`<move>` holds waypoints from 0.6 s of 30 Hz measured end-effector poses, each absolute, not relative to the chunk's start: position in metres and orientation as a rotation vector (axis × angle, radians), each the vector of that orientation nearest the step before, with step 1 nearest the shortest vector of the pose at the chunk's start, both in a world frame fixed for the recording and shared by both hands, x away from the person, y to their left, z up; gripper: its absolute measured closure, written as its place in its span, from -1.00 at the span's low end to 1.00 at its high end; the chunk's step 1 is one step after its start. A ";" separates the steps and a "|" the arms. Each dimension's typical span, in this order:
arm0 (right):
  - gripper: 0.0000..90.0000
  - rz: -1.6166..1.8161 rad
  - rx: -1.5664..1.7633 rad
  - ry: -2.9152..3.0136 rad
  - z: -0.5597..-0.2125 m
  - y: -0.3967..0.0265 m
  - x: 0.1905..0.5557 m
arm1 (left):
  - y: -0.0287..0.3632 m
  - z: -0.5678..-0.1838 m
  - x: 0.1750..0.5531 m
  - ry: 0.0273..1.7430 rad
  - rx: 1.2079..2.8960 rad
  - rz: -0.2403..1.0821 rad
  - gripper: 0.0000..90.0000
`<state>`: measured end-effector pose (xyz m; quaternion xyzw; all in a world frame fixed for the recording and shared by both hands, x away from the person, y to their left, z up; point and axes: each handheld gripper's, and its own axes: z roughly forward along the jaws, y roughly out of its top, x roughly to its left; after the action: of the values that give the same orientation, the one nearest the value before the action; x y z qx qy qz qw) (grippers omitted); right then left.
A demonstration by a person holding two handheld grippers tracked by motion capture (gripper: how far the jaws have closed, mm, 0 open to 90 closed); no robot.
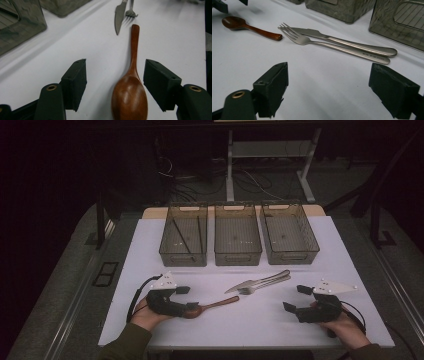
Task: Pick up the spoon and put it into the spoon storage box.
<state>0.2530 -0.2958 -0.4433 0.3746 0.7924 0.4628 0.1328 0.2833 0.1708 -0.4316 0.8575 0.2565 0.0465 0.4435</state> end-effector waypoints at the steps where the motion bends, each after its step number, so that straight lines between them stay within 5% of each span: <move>1: -0.66 1.341 1.087 2.300 -0.443 -0.296 0.253 | 0.170 -0.432 0.282 0.647 2.126 0.113 -0.23; 18: -0.66 1.339 1.088 2.300 -0.443 -0.296 0.253 | 0.167 -0.441 0.276 0.676 2.195 0.076 0.04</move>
<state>0.2528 -0.2961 -0.4433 0.3751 0.7929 0.4615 0.1329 0.2764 0.1668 -0.4409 0.8713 0.2686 0.0302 0.4096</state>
